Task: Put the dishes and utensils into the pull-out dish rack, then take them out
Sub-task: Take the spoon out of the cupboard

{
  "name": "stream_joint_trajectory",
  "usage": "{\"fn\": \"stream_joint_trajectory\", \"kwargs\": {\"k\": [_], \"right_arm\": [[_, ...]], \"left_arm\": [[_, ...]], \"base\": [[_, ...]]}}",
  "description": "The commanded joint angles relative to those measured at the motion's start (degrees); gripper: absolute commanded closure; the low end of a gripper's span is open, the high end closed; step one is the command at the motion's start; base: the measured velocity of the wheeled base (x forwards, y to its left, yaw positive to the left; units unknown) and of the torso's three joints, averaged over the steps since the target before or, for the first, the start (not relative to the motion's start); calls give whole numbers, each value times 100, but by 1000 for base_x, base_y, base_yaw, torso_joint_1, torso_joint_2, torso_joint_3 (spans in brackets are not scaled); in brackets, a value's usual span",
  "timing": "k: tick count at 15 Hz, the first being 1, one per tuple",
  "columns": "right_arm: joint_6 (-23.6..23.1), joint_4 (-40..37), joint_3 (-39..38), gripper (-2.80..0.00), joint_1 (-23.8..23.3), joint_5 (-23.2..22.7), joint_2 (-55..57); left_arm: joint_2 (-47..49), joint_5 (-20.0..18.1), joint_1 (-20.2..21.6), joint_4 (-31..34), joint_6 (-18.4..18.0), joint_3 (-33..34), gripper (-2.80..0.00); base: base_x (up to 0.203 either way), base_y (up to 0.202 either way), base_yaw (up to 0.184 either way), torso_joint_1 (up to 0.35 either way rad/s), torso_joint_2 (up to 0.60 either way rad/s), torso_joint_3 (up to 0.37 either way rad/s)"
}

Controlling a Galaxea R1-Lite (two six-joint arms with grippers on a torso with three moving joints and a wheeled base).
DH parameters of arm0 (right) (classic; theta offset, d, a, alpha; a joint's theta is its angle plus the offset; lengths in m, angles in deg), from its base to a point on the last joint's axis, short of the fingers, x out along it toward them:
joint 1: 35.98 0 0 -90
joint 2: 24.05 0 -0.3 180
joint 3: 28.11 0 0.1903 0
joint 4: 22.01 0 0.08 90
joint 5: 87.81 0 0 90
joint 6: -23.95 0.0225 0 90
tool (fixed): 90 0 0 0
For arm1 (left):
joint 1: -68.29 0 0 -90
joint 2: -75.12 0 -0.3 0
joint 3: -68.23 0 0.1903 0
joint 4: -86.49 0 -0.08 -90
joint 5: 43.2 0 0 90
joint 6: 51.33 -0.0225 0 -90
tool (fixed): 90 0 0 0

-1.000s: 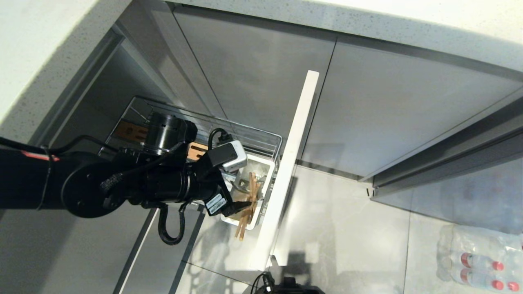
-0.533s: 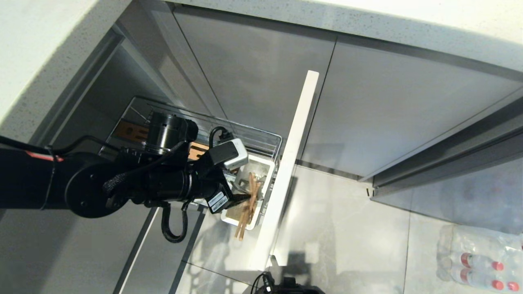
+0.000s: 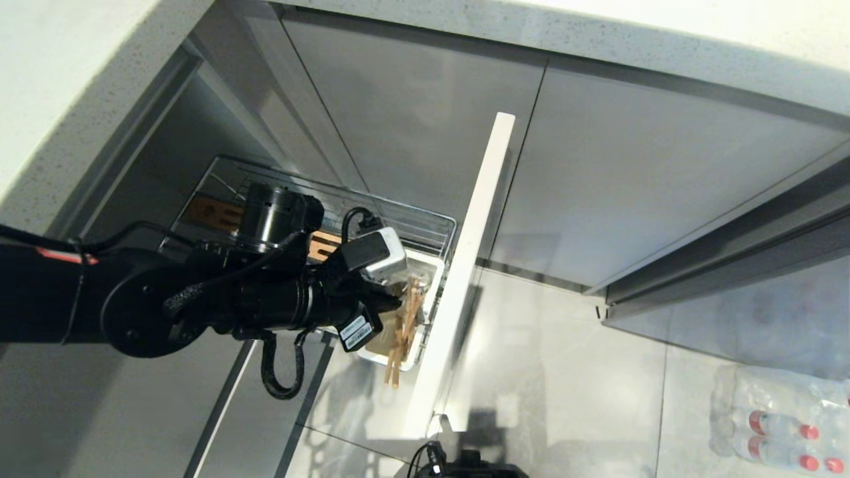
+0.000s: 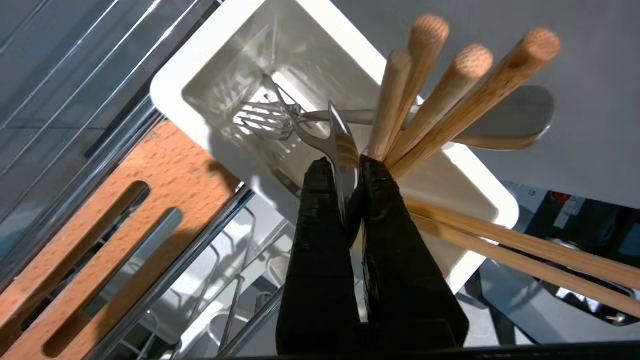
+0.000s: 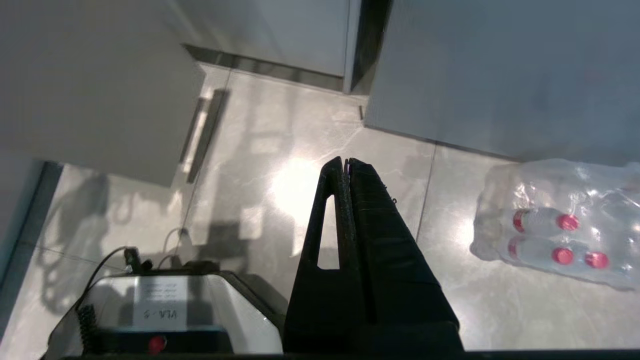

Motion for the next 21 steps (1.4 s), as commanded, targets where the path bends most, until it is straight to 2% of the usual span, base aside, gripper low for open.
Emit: {"fn": "stream_joint_trajectory", "kwargs": {"k": [1, 4, 10, 11, 14, 16, 19, 21], "right_arm": [[2, -1, 0, 0, -5, 3, 2], [7, -1, 0, 0, -5, 3, 5], [3, 7, 0, 0, -5, 1, 0], [3, -1, 0, 0, -5, 2, 5], [2, -2, 0, 0, -5, 7, 0], [2, 7, 0, 0, -5, 4, 3], [3, 4, 0, 0, -5, -1, 6], [2, 4, 0, 0, -5, 4, 0]], "left_arm": [[-9, 16, 3, -34, -27, -2, 0], [-26, 25, 3, -26, -27, -2, 0], [-325, 82, -24, 18, 210, -284, 0], [-343, 86, -67, 29, 365, -381, 0], [-393, 177, -238, 57, 1164, -818, 0], [-388, 336, -381, 62, 1830, -1049, 0], [-352, 425, -424, 54, 2190, -1194, 0], [-343, 550, -437, 54, 2290, -1271, 0]], "base": [[0, 0, 0, 0, 0, 0], [0, 0, 0, 0, 0, 0], [0, 0, 0, 0, 0, 0], [0, 0, 0, 0, 0, 0], [0, 0, 0, 0, 0, 0], [0, 0, 0, 0, 0, 0], [0, 0, 0, 0, 0, 0], [0, 0, 0, 0, 0, 0]]}}
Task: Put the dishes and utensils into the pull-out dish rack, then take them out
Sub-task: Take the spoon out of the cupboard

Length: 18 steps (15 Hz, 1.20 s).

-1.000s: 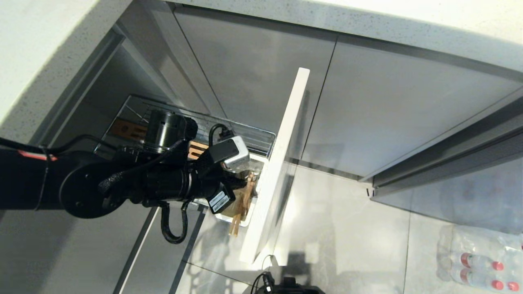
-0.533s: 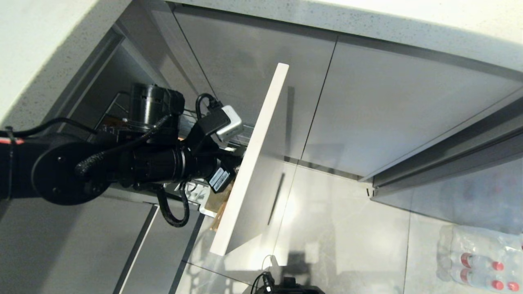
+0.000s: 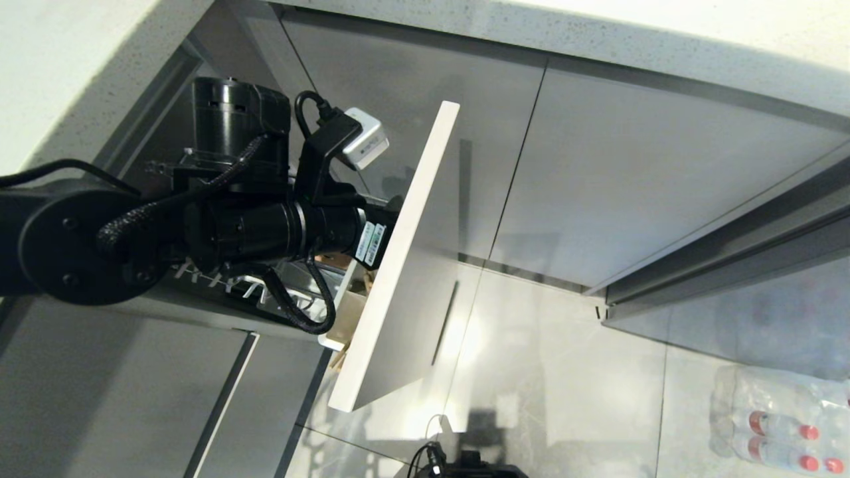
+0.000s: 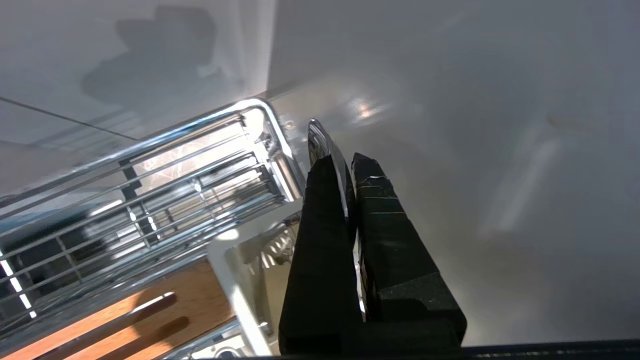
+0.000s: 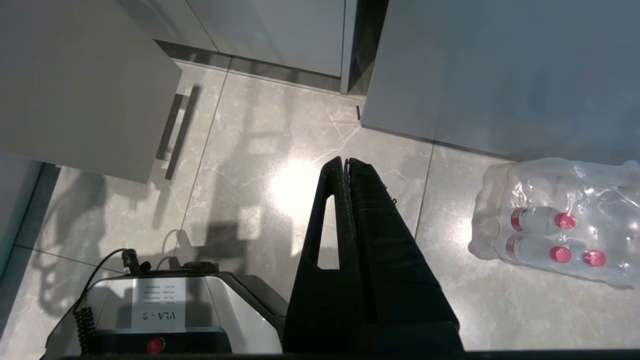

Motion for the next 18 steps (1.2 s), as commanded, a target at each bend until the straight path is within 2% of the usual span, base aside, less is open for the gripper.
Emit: {"fn": "stream_joint_trajectory", "kwargs": {"k": [1, 5, 6, 11, 14, 16, 18], "right_arm": [[0, 7, 0, 0, -2, 6, 3], [0, 7, 0, 0, -2, -2, 0], [2, 3, 0, 0, -2, 0, 7], [0, 4, 0, 0, -2, 5, 2], [0, 6, 0, 0, -2, -1, 0], [0, 5, 0, 0, -2, 2, 2], [0, 3, 0, 0, -2, 0, 8]], "left_arm": [[15, 14, -1, -7, 1, -43, 0], [8, 304, -81, -4, 638, -439, 0], [6, 481, -112, -8, 799, -537, 0], [-12, 1015, -215, -77, 1222, -791, 0], [-21, 1381, -336, -78, 1760, -1055, 0], [-96, 1597, -497, -83, 1922, -1234, 0], [-180, 1889, -684, -87, 1928, -1462, 0]], "base": [[0, 0, 0, 0, 0, 0], [0, 0, 0, 0, 0, 0], [0, 0, 0, 0, 0, 0], [0, 0, 0, 0, 0, 0], [0, 0, 0, 0, 0, 0], [0, 0, 0, 0, 0, 0], [0, 0, 0, 0, 0, 0]]}}
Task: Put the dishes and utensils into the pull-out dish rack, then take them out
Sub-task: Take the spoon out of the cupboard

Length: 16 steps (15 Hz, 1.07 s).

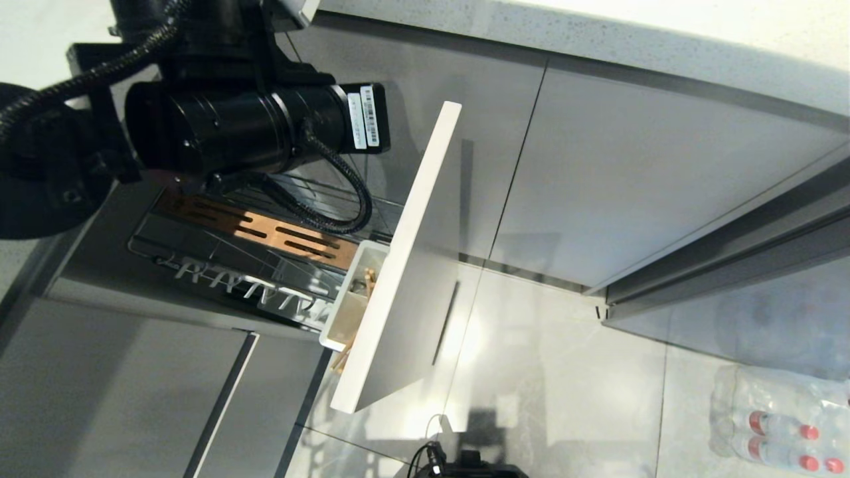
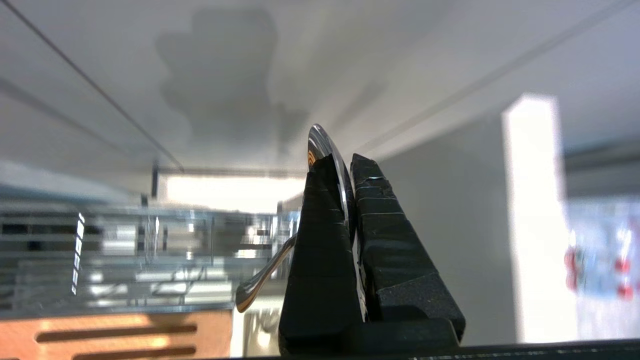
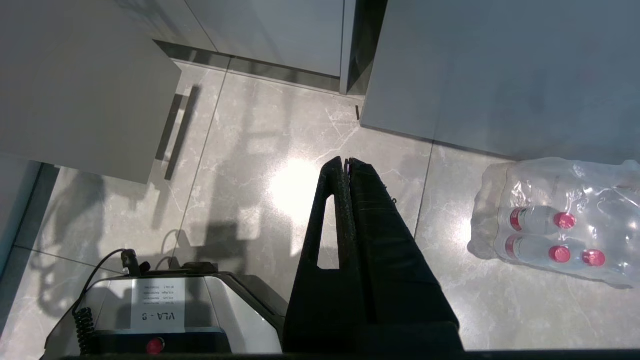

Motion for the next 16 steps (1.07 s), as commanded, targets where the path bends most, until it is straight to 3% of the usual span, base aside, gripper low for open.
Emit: {"fn": "stream_joint_trajectory", "kwargs": {"k": [1, 4, 6, 10, 16], "right_arm": [[1, 4, 0, 0, 1, -5, 2], [1, 4, 0, 0, 1, -5, 0], [1, -4, 0, 0, 1, 3, 9], [1, 1, 0, 0, 1, -1, 0], [1, 2, 0, 0, 1, -5, 0]], "left_arm": [[-109, 131, -169, -8, -15, -143, 0], [-258, 477, -389, -24, -204, -279, 0], [-428, 784, -501, -317, -550, -304, 0], [-726, 1343, -742, -1201, -1463, -287, 0], [-1047, 1688, -1038, -2595, -2898, -269, 0]], "base": [[0, 0, 0, 0, 0, 0], [0, 0, 0, 0, 0, 0], [0, 0, 0, 0, 0, 0], [0, 0, 0, 0, 0, 0], [0, 0, 0, 0, 0, 0]]}}
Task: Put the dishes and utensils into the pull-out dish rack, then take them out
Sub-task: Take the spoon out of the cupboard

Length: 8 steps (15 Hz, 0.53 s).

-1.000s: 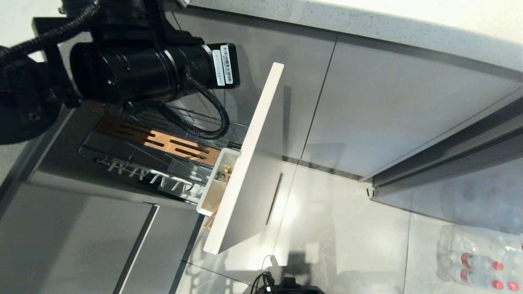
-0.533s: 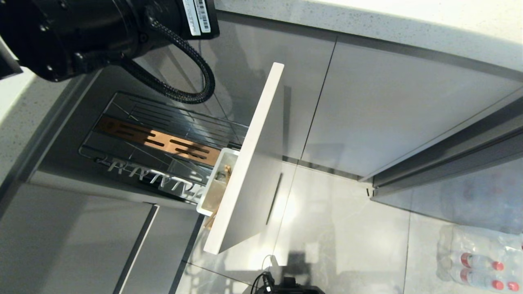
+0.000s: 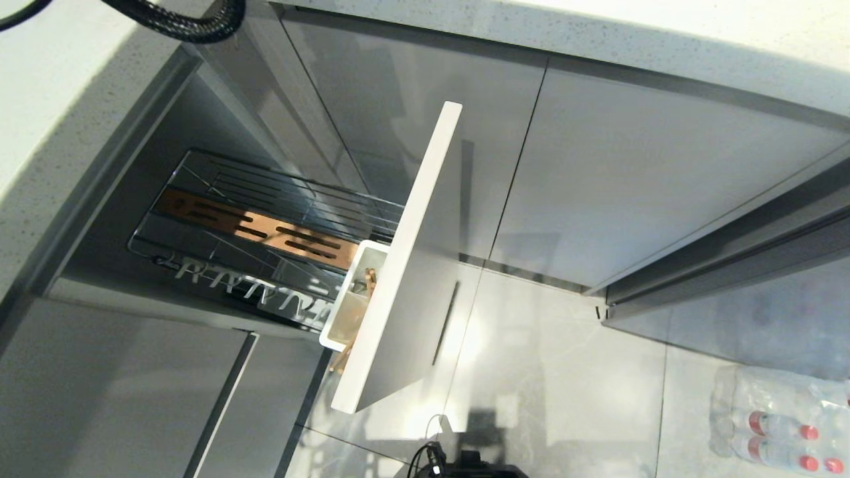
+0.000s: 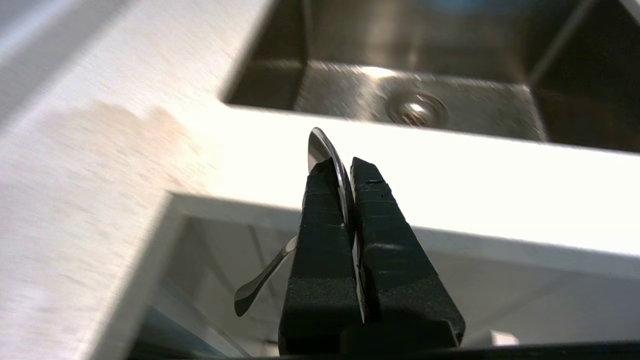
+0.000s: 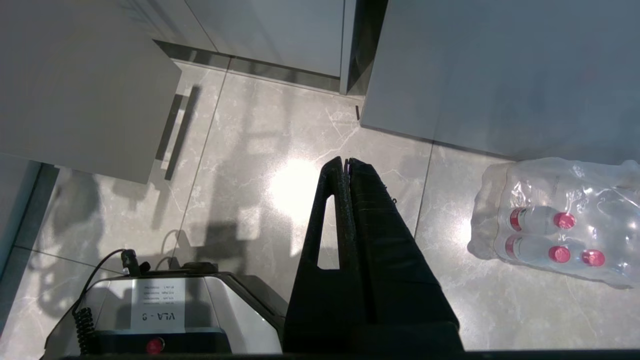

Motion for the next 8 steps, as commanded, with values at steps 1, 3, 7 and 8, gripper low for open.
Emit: {"fn": "stream_joint_trajectory", "kwargs": {"k": [1, 3, 7, 8], "right_arm": [[1, 4, 0, 0, 1, -5, 0], [1, 2, 0, 0, 1, -4, 0], [1, 0, 0, 0, 1, -4, 1], [2, 3, 0, 0, 1, -2, 2]], "left_arm": [[-114, 111, -12, -109, -203, 0, 0], [-129, 276, -8, -124, -401, -9, 0], [-129, 283, -15, -185, -741, -35, 0], [-121, 270, -16, -186, -887, -35, 0]], "base": [[0, 0, 0, 0, 0, 0], [0, 0, 0, 0, 0, 0], [0, 0, 0, 0, 0, 0], [0, 0, 0, 0, 0, 0]]}}
